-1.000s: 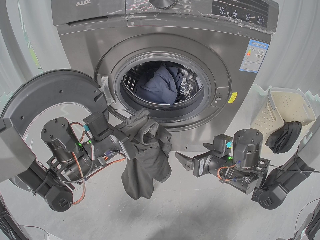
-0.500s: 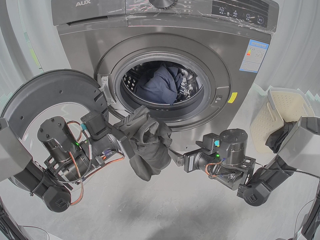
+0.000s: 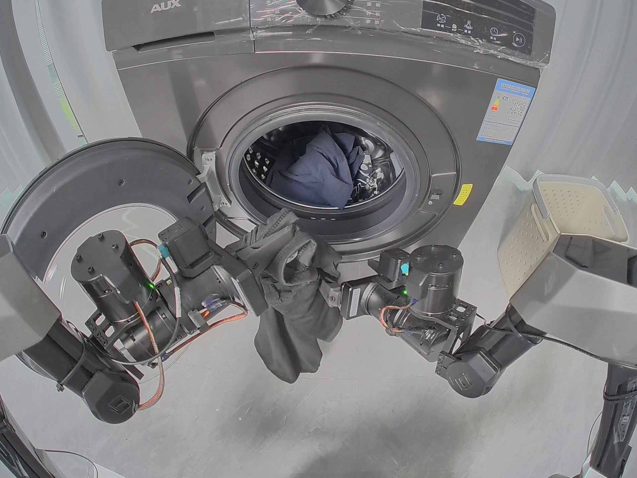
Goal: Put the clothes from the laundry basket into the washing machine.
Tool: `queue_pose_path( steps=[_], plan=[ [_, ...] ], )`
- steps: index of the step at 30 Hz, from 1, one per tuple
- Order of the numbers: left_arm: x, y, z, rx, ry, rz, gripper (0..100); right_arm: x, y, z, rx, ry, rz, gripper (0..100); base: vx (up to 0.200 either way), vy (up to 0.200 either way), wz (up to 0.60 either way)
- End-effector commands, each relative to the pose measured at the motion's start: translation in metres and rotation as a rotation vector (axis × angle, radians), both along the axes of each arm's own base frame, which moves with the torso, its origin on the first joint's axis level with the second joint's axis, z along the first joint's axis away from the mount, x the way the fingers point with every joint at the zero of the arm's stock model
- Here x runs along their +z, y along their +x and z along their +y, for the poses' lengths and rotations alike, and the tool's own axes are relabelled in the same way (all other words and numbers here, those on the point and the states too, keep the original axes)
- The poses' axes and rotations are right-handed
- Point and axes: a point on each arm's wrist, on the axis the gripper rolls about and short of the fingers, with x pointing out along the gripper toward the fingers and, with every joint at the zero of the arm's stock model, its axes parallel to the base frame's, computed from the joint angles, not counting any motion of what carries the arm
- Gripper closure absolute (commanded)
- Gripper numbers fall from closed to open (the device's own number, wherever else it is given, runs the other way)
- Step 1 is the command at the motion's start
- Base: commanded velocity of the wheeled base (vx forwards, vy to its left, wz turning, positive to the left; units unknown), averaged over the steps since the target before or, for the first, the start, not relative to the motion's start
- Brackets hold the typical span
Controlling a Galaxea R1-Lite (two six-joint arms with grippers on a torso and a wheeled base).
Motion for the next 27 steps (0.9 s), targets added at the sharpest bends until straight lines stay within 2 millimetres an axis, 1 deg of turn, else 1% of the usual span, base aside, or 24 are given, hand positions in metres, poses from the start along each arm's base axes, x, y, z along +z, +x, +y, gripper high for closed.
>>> queue_pose_path(
  steps=[1,5,7,12,15,18,21,27],
  plan=[
    [0.001,-0.002,0.0,-0.006,-0.007,0.005,100,-0.009,0.011,0.009,0.0,0.014,-0.016,0,0.0,0.0,0.0],
    [0.0,-0.001,0.0,-0.005,-0.007,0.007,100,-0.003,0.011,0.013,0.008,0.037,-0.043,0,0.0,0.0,0.0],
    [0.0,-0.001,0.001,-0.004,-0.006,0.008,100,-0.004,0.009,0.014,0.014,0.038,-0.044,0,0.0,0.0,0.0],
    [-0.001,0.002,0.002,0.004,-0.005,0.01,100,-0.01,-0.001,0.016,0.048,0.026,-0.028,0,0.0,0.0,0.0],
    [-0.002,0.002,0.002,0.006,-0.004,0.011,100,-0.011,-0.009,0.02,0.099,0.035,-0.055,0,0.0,0.0,0.0],
    [-0.002,0.002,0.001,0.004,-0.004,0.011,100,-0.009,-0.009,0.021,0.114,0.041,-0.087,0,0.0,0.0,0.0],
    [-0.001,0.002,0.002,0.004,-0.005,0.01,100,-0.013,-0.006,0.023,0.114,0.043,-0.09,0,0.0,0.0,0.0],
    [0.0,0.001,0.002,0.002,-0.008,0.008,100,-0.015,-0.001,0.029,0.127,0.074,-0.129,0,0.0,0.0,0.0]
  ],
)
